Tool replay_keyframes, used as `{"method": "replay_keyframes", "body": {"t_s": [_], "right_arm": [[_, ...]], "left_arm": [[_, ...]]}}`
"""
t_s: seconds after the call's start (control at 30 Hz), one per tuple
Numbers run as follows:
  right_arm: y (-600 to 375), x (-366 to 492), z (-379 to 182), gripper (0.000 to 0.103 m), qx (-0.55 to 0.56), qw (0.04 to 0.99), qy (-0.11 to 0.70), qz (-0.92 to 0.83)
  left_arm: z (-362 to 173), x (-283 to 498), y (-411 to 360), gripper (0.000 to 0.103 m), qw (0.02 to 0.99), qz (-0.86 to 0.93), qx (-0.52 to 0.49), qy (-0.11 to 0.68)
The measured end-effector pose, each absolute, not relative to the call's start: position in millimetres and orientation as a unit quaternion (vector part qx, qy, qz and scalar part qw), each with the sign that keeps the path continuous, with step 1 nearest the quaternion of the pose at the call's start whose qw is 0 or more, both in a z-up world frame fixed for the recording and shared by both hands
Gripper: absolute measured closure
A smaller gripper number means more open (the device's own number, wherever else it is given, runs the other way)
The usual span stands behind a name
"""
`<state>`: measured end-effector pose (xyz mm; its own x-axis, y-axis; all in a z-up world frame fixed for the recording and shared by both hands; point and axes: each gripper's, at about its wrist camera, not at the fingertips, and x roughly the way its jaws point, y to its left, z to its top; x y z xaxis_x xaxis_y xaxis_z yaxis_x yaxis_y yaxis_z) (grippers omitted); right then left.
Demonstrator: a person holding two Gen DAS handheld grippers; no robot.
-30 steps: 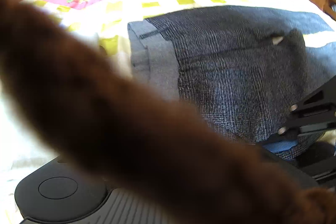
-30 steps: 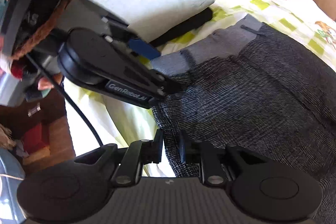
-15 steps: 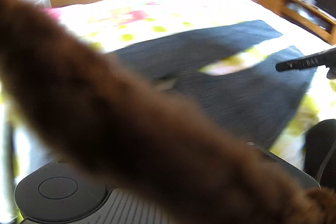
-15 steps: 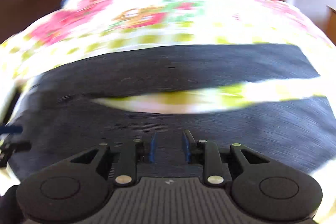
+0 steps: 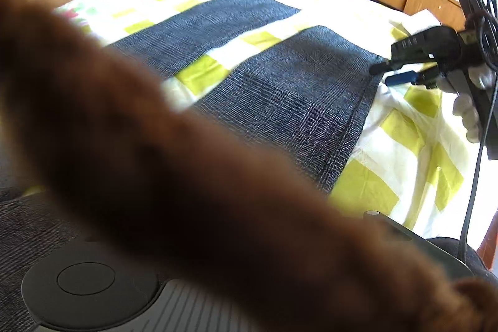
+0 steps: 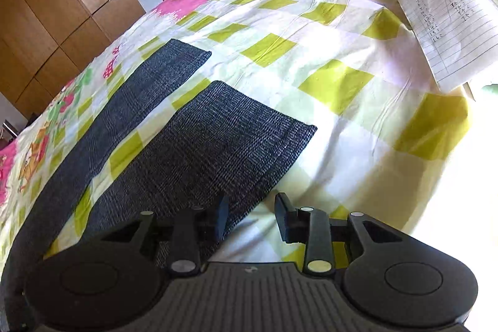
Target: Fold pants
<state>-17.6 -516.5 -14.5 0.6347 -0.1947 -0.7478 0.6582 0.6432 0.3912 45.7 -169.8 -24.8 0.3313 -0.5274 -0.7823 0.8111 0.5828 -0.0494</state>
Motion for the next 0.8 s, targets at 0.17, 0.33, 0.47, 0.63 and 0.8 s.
{"method": "replay_keyframes", "body": {"t_s": [0.17,0.33,0.47,0.63,0.8], "right_arm": [[-535.3,-9.8,-22.7,0.082,0.388,0.825,0.319,-0.258],[-539.9,-32.4,0.8,0.083,0.376,0.850,0.277,-0.242],[-544.2,-36.1,-8.0,0.080,0.346,0.847,0.312,-0.256],[-525.2,-53.7,4.5,0.077,0.303,0.852,0.326,-0.277],[-448.0,-24.0,51.7,0.072,0.121,0.916,0.328,-0.197]], "left_arm": [[-23.2,44.7,-179.0,0.051,0.797,-0.412,0.173,0.406],[-13.1,39.3,-192.6,0.051,0.795,-0.421,0.174,0.401],[-15.9,33.1,-205.1,0.051,0.789,-0.428,0.182,0.402],[5.3,46.4,-170.2,0.051,0.804,-0.422,0.158,0.387],[32.5,68.2,-100.2,0.049,0.836,-0.388,0.162,0.353]]}}
